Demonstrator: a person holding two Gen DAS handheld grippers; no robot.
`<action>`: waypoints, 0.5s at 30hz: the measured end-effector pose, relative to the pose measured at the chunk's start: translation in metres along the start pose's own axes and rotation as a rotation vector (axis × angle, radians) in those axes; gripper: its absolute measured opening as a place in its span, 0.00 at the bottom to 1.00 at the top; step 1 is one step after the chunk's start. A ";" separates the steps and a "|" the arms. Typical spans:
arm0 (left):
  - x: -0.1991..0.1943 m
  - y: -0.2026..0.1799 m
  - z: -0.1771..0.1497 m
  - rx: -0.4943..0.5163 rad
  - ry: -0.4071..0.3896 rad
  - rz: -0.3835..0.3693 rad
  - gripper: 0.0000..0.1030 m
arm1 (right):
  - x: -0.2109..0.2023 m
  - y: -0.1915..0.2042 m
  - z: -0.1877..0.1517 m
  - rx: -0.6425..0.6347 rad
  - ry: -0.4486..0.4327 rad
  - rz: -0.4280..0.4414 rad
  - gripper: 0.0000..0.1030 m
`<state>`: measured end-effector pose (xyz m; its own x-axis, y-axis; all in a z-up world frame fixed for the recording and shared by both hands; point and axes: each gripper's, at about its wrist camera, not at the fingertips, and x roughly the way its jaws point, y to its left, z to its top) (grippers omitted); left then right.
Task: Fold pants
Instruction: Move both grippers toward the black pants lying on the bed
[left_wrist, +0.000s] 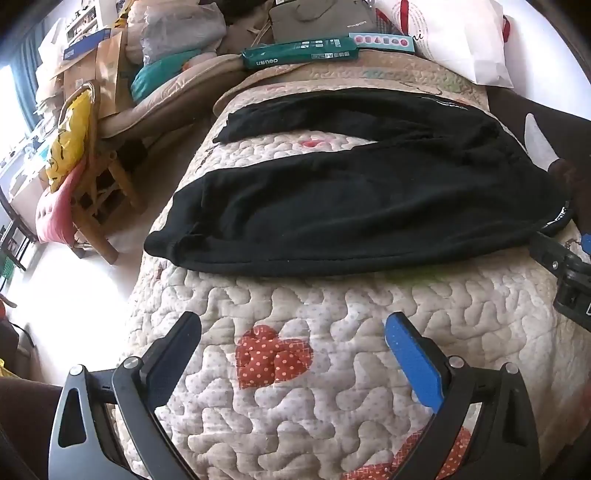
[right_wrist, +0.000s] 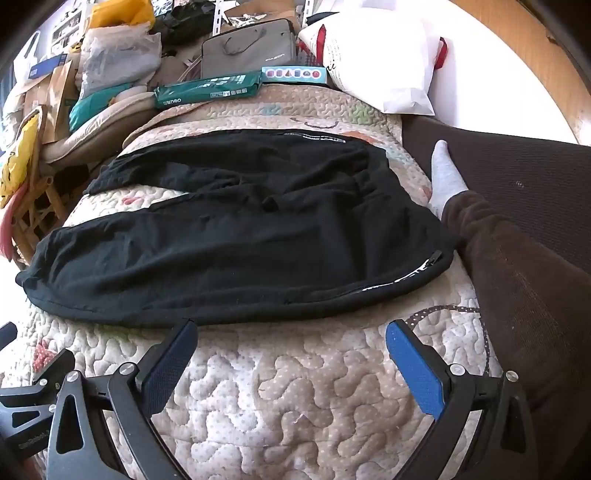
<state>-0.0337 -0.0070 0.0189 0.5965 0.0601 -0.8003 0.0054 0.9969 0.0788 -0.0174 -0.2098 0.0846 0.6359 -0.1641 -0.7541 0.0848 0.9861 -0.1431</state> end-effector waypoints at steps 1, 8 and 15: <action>-0.001 0.000 0.000 0.000 -0.003 -0.001 0.97 | 0.000 -0.001 -0.001 0.001 -0.001 0.001 1.00; -0.007 -0.002 0.003 0.000 -0.026 -0.026 0.97 | 0.001 -0.001 -0.002 -0.004 0.001 -0.001 1.00; -0.023 -0.001 0.005 -0.040 -0.088 -0.043 0.97 | 0.014 0.009 0.001 -0.005 -0.016 -0.001 1.00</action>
<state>-0.0430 -0.0094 0.0404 0.6649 0.0140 -0.7468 0.0015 0.9998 0.0200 -0.0073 -0.2029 0.0734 0.6483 -0.1650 -0.7433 0.0817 0.9857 -0.1475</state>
